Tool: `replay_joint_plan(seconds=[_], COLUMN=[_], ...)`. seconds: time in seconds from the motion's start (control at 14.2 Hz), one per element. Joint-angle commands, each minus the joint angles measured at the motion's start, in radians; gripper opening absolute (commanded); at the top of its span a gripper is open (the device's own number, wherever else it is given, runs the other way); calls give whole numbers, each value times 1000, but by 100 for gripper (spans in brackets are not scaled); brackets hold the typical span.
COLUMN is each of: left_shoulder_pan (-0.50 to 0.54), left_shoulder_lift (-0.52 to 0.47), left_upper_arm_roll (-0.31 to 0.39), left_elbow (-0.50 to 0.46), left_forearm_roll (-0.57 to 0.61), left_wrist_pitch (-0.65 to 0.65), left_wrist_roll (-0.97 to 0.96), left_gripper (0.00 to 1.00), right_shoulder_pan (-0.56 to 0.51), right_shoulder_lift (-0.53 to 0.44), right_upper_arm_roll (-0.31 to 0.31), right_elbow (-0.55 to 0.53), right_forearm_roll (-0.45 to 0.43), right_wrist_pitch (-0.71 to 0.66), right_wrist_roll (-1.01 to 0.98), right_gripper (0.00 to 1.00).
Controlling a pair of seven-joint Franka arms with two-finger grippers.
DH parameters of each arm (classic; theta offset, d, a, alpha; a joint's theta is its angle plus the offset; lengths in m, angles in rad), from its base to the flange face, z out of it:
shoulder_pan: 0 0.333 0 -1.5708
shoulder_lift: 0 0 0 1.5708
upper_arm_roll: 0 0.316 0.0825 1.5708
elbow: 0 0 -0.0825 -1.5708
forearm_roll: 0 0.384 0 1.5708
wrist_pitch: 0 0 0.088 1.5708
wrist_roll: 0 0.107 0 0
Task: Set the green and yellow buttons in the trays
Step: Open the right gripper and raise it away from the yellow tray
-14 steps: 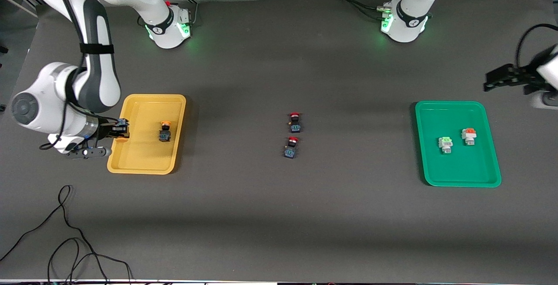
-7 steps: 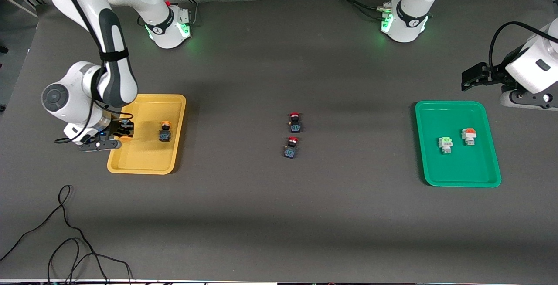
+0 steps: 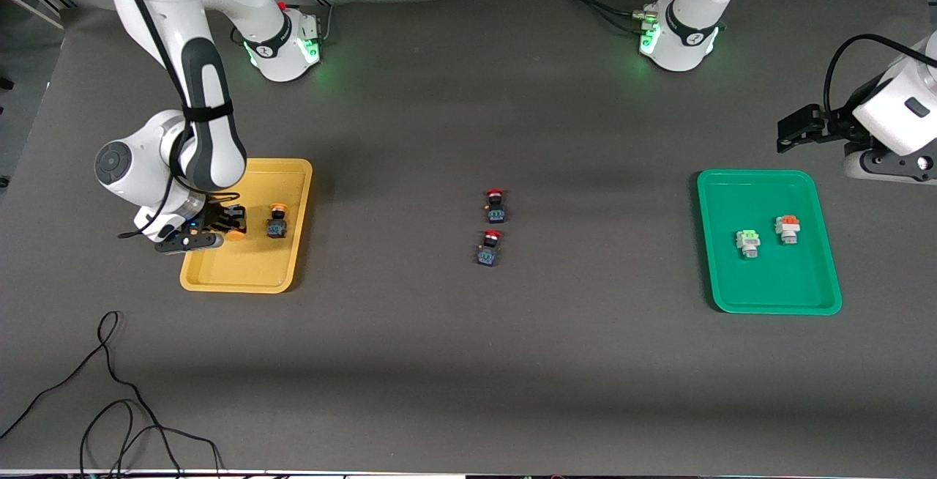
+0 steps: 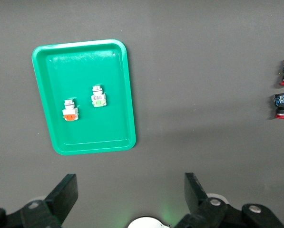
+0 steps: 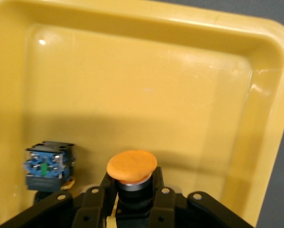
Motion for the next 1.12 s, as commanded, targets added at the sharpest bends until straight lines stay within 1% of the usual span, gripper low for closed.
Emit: replay_joint_plan(seconds=[0.0, 0.07, 0.14, 0.21, 0.28, 0.35, 0.49, 0.56, 0.7, 0.77, 0.84, 0.91, 1.05], left_shoulder_pan=[-21, -21, -20, -18, -17, -17, -17, -18, -20, -18, -20, -20, -20], left_shoulder_lift=[-2, -2, -1, -2, -4, -2, 1, 1, 4, 4, 4, 4, 4], left_upper_arm_roll=[17, 17, 17, 18, 17, 18, 18, 17, 17, 17, 17, 17, 18], left_elbow=[12, 12, 14, 12, 14, 15, 15, 15, 15, 15, 15, 17, 17], left_forearm_roll=[0, 0, 0, 1, 3, 7, 9, 9, 11, 9, 11, 11, 11], left_wrist_pitch=[-14, -12, -11, -14, -12, -11, -1, -1, 9, 11, 11, 12, 12], left_wrist_roll=[-19, -18, -16, -7, -1, -1, -1, -1, 1, 1, 1, 1, 1], left_gripper=[100, 100, 100, 100, 100, 100, 100, 100, 100, 100, 100, 100, 100], right_shoulder_pan=[5, 5, 4, 4, 4, 4, 8, 16, 24, 39, 78, 132, 232], right_shoulder_lift=[48, 48, 49, 48, 38, 28, -20, -49, -78, -84, -83, -81, -81], right_upper_arm_roll=[-1, -1, -1, -1, -1, -5, -11, -18, -63, -98, -157, -237, -367], right_elbow=[6, 7, 10, 10, 10, 12, 12, 15, 38, 58, 81, 122, 209], right_forearm_roll=[61, 61, 62, 62, 62, 62, 64, 62, 61, 52, 43, 17, -75], right_wrist_pitch=[16, 13, 10, 8, 5, -1, -22, -28, -100, -149, -204, -269, -420], right_wrist_roll=[-60, -58, -58, -57, -57, -54, -42, -35, -32, -14, 3, 24, 143], right_gripper=[0, 0, 39, 67, 92, 100, 100, 96, 94, 93, 93, 91, 90])
